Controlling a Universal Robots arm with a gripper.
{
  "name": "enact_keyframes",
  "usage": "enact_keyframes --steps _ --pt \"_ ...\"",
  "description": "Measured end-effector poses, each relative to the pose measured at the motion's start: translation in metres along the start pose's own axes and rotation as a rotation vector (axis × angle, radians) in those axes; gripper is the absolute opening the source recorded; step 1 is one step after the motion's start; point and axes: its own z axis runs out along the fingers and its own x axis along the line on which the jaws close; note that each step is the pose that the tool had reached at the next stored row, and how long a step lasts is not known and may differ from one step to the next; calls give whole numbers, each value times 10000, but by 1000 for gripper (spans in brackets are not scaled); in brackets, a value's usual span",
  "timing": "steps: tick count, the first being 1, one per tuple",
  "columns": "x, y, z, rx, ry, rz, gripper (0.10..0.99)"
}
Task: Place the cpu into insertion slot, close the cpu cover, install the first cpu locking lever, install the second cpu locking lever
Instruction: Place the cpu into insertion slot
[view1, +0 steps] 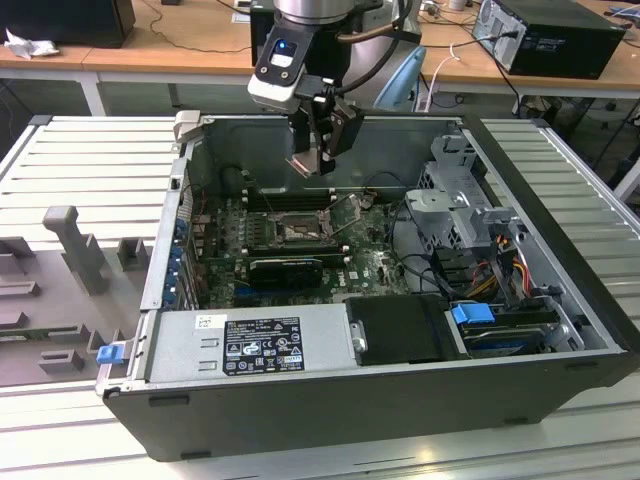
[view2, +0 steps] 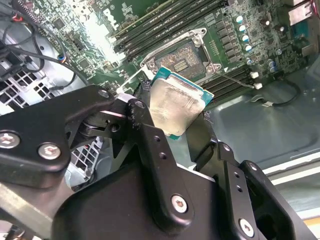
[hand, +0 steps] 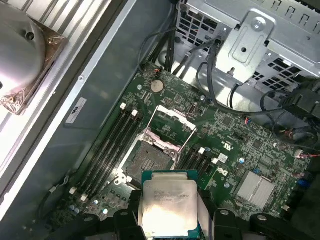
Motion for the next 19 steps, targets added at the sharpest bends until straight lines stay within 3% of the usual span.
enact_keyframes --steps 19 --pt "-1 -5 55 -21 -99 1199 525"
